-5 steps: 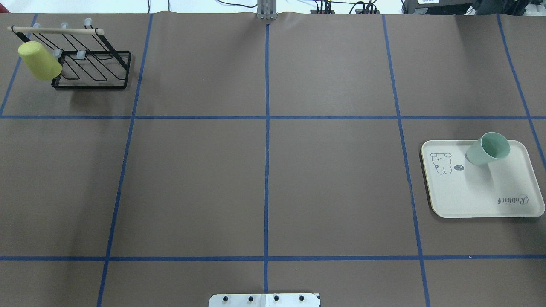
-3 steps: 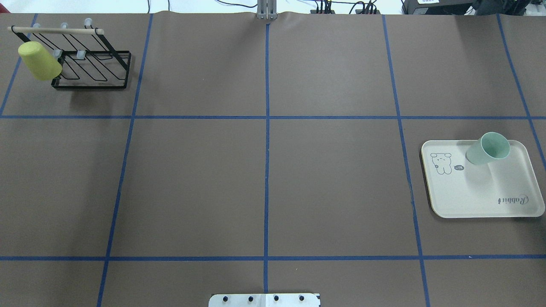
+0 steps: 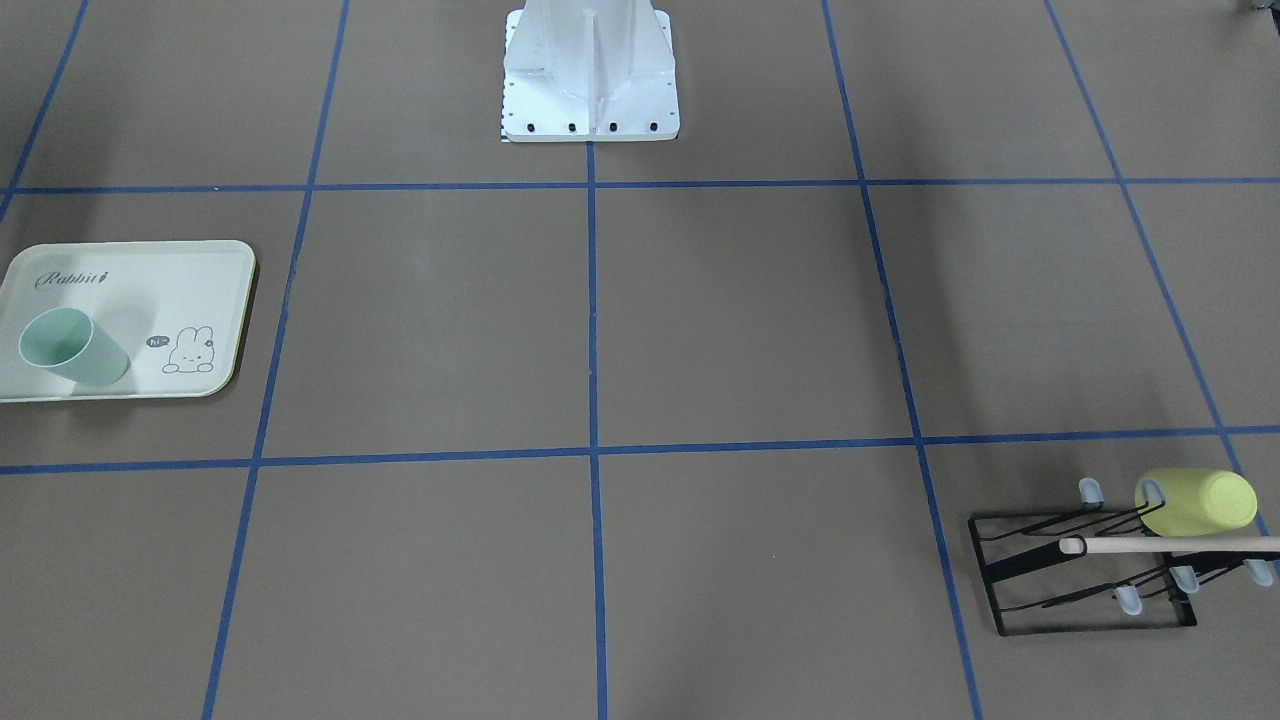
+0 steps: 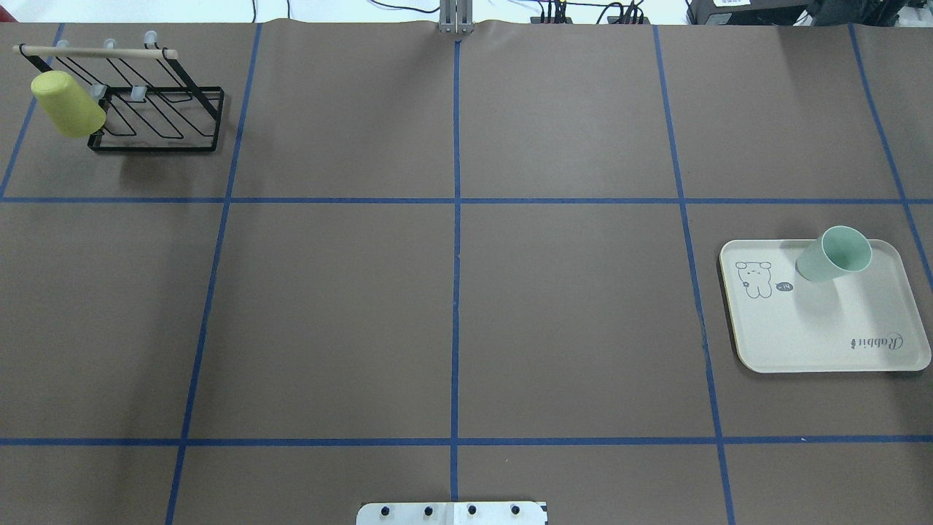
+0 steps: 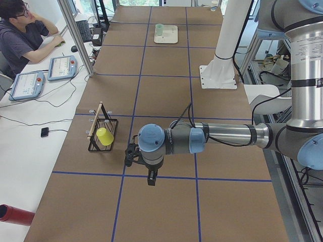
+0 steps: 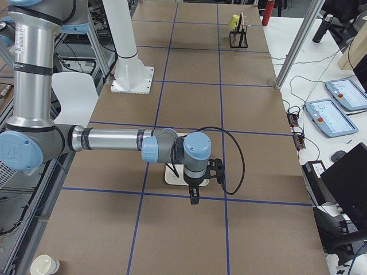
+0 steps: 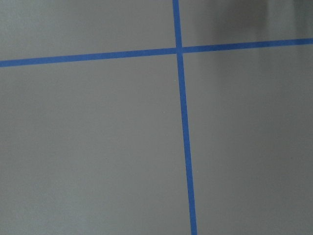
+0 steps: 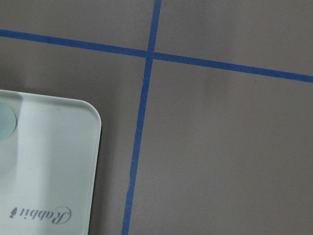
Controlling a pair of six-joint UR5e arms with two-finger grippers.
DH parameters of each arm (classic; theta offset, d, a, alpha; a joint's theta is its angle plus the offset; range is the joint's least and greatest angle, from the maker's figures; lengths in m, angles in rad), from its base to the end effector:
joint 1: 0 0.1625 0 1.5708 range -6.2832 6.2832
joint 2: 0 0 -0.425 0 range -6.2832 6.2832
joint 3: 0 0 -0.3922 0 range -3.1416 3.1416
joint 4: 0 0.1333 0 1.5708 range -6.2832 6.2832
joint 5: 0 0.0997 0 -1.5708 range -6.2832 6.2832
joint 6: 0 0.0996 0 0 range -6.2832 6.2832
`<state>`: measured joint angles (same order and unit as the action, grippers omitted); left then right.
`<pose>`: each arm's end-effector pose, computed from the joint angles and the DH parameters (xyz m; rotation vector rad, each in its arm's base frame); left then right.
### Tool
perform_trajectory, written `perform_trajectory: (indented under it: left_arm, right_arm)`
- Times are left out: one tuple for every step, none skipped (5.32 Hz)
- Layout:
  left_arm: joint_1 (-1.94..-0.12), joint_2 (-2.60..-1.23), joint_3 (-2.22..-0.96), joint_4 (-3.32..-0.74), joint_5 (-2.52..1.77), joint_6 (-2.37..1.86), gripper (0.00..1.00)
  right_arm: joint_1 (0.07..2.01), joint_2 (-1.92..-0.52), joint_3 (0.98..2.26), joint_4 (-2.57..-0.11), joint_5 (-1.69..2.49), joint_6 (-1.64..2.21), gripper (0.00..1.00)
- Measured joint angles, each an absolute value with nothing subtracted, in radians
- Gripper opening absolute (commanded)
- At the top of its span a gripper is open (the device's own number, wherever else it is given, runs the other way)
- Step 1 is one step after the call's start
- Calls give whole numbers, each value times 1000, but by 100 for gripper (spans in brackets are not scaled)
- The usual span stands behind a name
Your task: Left arm grabs green cup and hands to right arm on tray
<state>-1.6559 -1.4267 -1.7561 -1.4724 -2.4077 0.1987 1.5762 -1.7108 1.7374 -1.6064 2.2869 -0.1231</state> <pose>-0.0954 -0.4200 0.6392 0.0651 0.8361 0.0829 0.0703 -0.4314 0.6489 0.0374 -0.7155 -0.1094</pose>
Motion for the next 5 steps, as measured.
perform_trajectory:
  left_arm:
    - [-1656,-1424,-1761,-1473,-2403,201,100]
    - [-1655,-1420,-1763,-1473,-2401,203,100]
    - [-1655,-1418,-1764,-1473,-2401,205,100]
    - [-1655,-1418,-1765,-1474,-2401,205,100]
    - [-1655,-1417,-1764,-1474,-2401,205,100]
  right_arm:
    - [1576,-1709,1743,-1606,2287,-110,100]
    - [1575,-1707,1747,-1606,2289,-102,100]
    - [1571,-1706,1748,-1606,2290,-99,100]
    - [1559,-1704,1749,-1606,2292,-95,100]
    - [1548,-1701,1749,-1606,2294,-92,100]
